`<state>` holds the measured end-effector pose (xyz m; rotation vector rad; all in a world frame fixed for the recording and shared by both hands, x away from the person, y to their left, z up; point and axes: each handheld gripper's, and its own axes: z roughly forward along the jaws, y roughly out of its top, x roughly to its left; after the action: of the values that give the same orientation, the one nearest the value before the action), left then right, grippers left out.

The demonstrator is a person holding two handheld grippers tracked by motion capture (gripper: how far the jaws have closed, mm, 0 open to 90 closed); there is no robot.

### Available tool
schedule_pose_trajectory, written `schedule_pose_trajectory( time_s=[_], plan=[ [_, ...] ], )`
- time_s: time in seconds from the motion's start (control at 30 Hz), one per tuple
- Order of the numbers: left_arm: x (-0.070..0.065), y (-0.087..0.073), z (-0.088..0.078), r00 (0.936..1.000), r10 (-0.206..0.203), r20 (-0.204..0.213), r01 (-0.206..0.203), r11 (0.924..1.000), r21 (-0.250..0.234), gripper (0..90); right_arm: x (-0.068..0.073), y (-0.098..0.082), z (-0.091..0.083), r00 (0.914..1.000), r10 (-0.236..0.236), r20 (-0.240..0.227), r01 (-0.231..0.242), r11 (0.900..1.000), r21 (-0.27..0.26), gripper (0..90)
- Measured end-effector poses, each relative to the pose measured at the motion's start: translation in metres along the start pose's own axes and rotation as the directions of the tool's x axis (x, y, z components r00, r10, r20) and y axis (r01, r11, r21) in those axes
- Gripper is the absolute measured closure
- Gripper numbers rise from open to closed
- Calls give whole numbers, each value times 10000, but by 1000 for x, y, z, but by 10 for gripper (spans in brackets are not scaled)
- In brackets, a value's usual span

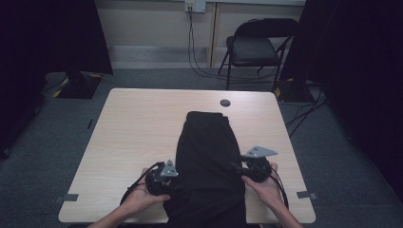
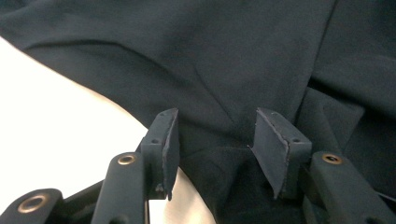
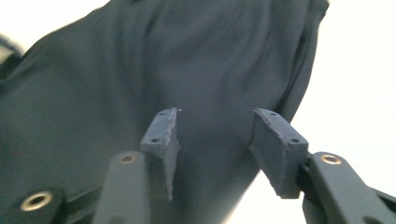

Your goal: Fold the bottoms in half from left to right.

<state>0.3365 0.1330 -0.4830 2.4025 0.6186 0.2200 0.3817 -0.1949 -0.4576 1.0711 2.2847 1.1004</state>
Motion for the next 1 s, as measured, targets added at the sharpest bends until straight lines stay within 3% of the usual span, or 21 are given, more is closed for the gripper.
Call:
schedule_pose_trajectory(
  time_s=[0.03, 0.13, 0.17, 0.23, 0.27, 0.37, 0.4, 0.47, 0.53, 0.6, 0.63, 0.67, 0.73, 0.83, 0.87, 0.9, 0.93, 0.97, 1.0],
  plan=[
    [-2, 0, -1, 9999, 51, 91, -52, 9999, 128, 506, -1, 9, 8, 9999, -98, 27, 98, 9999, -78, 641],
    [-4, 1, -3, 9995, -22, 302, 14, 9997, 259, 494, -3, 33, 37, 9997, -261, 28, 261, 9995, -152, 729],
    [-1, 2, -3, 9994, -2, 344, -4, 9998, 187, 492, -3, 39, 48, 9989, -447, 100, 448, 9990, -82, 745],
    [7, 6, -4, 9972, -627, 404, 649, 9963, -567, 496, -5, 44, 70, 9972, -683, 314, 676, 9974, 231, 745],
    [7, 6, -4, 9972, -627, 404, 649, 9963, -567, 496, -6, 44, 79, 9969, -664, 411, 647, 9971, 408, 745],
    [21, 14, -8, 9981, -613, -109, 598, 9925, -1064, 487, -7, 40, 91, 9972, -598, 457, 570, 9966, 594, 738],
    [31, 17, -7, 9971, -659, -374, 609, 9907, -1219, 480, -5, 33, 98, 9953, -851, 472, 803, 9921, 962, 713],
    [36, 18, -7, 9955, -820, -478, 747, 9875, -1389, 480, -4, 28, 98, 9959, -815, 399, 781, 9938, 794, 713],
    [45, 20, -5, 9913, -1199, -547, 1115, 9843, -1370, 475, -5, 21, 94, 9993, -363, 134, 357, 9984, 435, 714],
    [55, 23, -3, 9870, -1488, -609, 1385, 9791, -1486, 471, -2, 17, 90, 9987, -394, -316, 407, 9982, 437, 712],
    [64, 25, -1, 9816, -1716, -843, 1559, 9736, -1666, 468, 4, 16, 87, 9962, -649, -580, 677, 9965, 483, 714],
    [64, 25, -1, 9816, -1716, -843, 1559, 9736, -1666, 467, 4, 16, 87, 9962, -649, -580, 677, 9965, 483, 714],
    [72, 24, 2, 9723, -2143, -934, 1951, 9640, -1806, 460, 19, 12, 81, 9896, -934, -1091, 986, 9942, 436, 713],
    [78, 21, 10, 9727, -2068, -1053, 1890, 9692, -1579, 457, 30, 7, 77, 9827, -1076, -1507, 1138, 9930, 329, 711],
    [79, 19, 12, 9725, -2077, -1051, 1903, 9694, -1551, 453, 42, 3, 71, 9742, -1278, -1860, 1353, 9904, 281, 711],
    [78, 17, 14, 9696, -2142, -1179, 1967, 9698, -1444, 453, 42, 3, 71, 9742, -1278, -1860, 1353, 9904, 281, 711],
    [77, 14, 16, 9701, -2086, -1238, 1927, 9728, -1288, 453, 48, 0, 67, 9676, -1502, -2030, 1590, 9869, 277, 711],
    [75, 11, 17, 9721, -2103, -1035, 1956, 9711, -1364, 455, 53, -3, 62, 9624, -1644, -2163, 1758, 9838, 349, 711],
    [68, 9, 15, 9754, -1986, -959, 1850, 9735, -1344, 457, 58, -8, 53, 9633, -1517, -2213, 1659, 9850, 468, 706]
  ],
)
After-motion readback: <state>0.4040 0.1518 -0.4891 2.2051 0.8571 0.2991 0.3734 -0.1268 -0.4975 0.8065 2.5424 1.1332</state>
